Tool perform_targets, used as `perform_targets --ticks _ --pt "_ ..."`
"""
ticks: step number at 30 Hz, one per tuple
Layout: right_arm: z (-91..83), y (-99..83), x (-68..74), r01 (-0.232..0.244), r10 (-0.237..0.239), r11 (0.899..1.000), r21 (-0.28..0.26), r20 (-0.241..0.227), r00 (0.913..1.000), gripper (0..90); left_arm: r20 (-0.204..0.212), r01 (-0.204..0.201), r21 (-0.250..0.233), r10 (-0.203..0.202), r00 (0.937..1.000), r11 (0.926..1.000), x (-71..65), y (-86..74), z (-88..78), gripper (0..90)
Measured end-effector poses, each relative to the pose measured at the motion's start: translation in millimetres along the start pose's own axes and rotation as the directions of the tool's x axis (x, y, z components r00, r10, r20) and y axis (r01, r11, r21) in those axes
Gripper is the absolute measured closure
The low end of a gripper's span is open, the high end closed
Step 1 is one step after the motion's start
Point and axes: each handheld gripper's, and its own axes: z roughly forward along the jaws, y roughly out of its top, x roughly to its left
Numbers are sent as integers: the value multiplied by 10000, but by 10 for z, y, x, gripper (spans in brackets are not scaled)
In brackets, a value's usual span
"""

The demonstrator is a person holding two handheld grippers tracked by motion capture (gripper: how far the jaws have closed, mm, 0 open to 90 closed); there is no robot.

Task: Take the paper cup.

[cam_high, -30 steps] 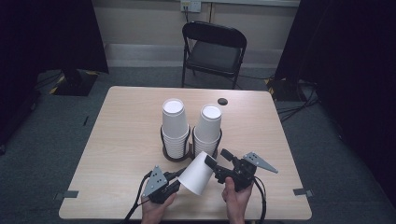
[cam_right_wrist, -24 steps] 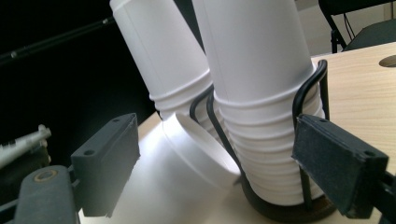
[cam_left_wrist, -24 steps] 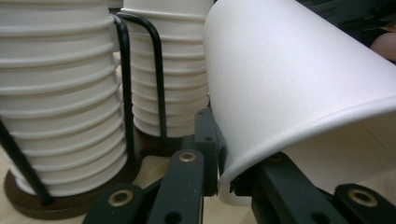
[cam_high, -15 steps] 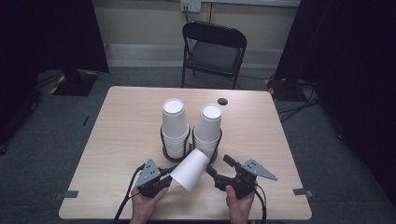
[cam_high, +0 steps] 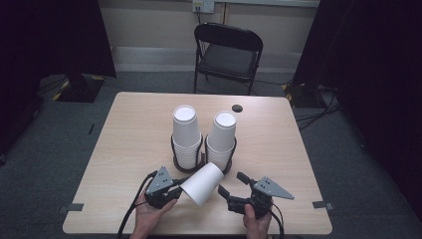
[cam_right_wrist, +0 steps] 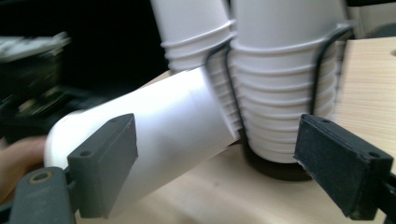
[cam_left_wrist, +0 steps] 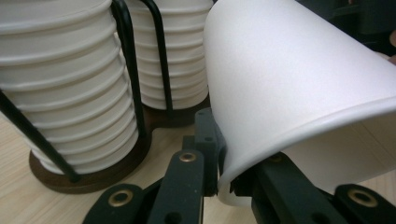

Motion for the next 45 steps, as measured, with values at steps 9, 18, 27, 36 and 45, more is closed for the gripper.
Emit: perform_targets --ticks 9,18,27,36,45 --pt "-4 -50 55 977 -974 9950 204 -128 9952 132 99 254 808 -263 9996 9964 80 126 -61 845" --pt "10 -113 50 1655 -1637 9857 306 -535 9851 132 261 -287 1627 248 9994 9863 114 247 -112 846" --pt "133 -179 91 2528 -2467 9654 639 -902 9649 129 730 -413 2544 234 9971 9662 172 355 -127 847" --pt "143 -130 164 3297 -3212 9407 794 -1033 9413 129 1142 -273 3179 -97 9934 9477 245 450 -140 846" --pt "193 -131 224 3919 -3764 9154 919 -1497 9143 127 1090 -392 4147 -69 9940 9091 263 485 -88 848"
